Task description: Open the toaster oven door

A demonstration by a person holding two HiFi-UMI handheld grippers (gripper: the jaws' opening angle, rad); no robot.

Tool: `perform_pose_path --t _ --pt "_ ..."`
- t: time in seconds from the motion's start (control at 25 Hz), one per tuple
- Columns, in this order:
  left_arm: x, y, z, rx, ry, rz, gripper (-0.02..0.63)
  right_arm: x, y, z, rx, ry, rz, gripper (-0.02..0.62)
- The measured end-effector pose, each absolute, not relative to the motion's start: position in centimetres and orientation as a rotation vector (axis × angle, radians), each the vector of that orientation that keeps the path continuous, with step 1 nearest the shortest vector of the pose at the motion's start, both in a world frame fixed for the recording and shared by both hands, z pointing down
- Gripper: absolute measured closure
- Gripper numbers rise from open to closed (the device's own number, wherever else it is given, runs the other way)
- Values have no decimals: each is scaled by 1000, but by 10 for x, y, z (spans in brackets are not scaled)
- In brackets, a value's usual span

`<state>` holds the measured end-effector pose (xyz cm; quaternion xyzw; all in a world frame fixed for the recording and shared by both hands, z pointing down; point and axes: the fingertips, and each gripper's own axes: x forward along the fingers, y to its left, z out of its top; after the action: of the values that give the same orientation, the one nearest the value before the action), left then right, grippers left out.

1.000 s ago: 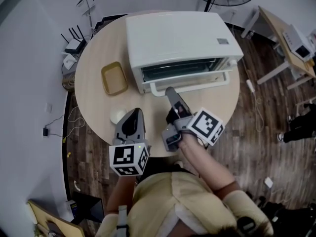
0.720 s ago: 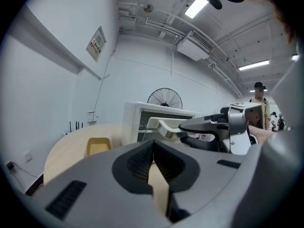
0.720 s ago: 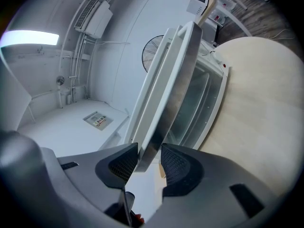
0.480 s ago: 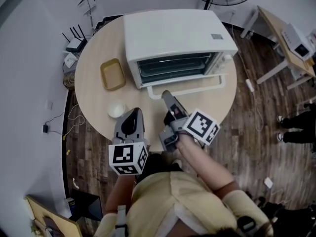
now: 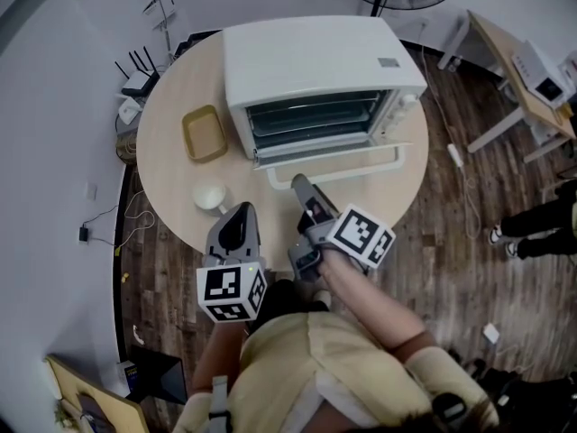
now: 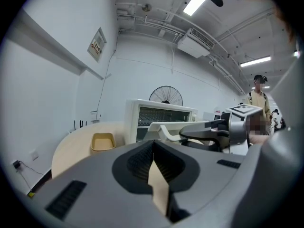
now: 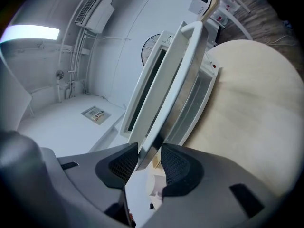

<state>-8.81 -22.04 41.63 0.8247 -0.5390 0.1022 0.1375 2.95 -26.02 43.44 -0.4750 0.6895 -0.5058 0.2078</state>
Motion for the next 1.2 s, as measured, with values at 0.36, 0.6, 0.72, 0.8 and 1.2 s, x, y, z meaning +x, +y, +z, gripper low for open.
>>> perform_pose_path --t 0.36,0.6,0.72,0.8,1.2 --pt "-84 -212 426 2375 -1549 318 603 32 -237 456 -1372 1921 -1464 448" --pt "-83 -205 436 2357 -1547 342 603 29 -226 470 -1349 1898 -1508 453" --pt "-83 -202 441 2345 -1547 354 603 28 -221 477 -1342 1882 -1531 454" --pt "-83 -200 444 2338 -1546 358 604 29 -218 482 -1359 1889 -1539 457" --pt "-88 -191 458 2300 -1562 367 603 30 -200 514 -1417 1891 -1601 466"
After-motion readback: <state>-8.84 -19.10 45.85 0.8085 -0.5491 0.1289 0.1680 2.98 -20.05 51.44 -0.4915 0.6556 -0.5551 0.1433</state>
